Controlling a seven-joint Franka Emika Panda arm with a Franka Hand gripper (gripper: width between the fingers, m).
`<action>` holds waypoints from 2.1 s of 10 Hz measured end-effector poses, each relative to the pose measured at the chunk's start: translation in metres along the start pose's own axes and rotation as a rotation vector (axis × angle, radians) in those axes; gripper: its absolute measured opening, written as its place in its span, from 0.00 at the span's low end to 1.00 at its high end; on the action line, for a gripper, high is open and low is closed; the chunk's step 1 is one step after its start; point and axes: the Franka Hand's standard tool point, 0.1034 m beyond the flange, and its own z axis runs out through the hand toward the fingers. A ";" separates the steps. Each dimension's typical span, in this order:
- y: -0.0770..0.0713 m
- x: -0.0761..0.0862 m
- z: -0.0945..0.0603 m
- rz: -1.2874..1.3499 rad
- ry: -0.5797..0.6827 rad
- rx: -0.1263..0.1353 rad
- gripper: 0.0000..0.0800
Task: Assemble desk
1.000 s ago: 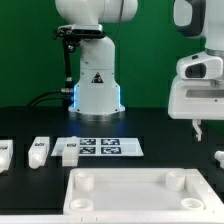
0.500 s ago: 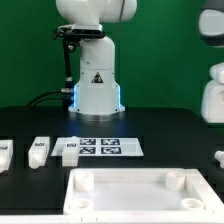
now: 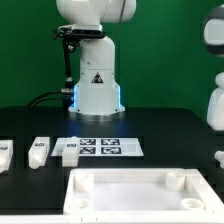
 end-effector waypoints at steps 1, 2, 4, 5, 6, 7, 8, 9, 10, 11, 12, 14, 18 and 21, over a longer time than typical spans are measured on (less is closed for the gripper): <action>0.004 0.005 0.004 -0.044 0.016 0.001 0.81; 0.005 0.006 0.009 -0.072 0.031 0.008 0.81; 0.007 0.002 0.020 -0.076 0.039 0.014 0.81; 0.010 0.001 0.025 -0.074 0.046 0.017 0.81; 0.014 0.001 0.031 -0.077 0.055 0.019 0.81; 0.019 0.003 0.033 -0.083 0.059 0.021 0.81; 0.017 0.002 0.033 -0.086 0.059 0.022 0.77; 0.017 0.002 0.033 -0.087 0.059 0.022 0.77; 0.017 0.002 0.033 -0.087 0.059 0.022 0.53; 0.019 0.003 0.033 -0.096 0.060 0.021 0.53; 0.032 0.004 0.032 -0.124 0.066 0.022 0.35; 0.073 -0.018 0.024 -0.147 0.038 -0.001 0.35; 0.106 -0.039 0.016 -0.126 0.014 -0.017 0.35; 0.116 -0.054 0.021 -0.056 0.001 -0.013 0.35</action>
Offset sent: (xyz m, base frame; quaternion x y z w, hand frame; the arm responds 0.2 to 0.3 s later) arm -0.0046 -0.0072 -0.0172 -0.0290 0.0445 -0.0400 0.9978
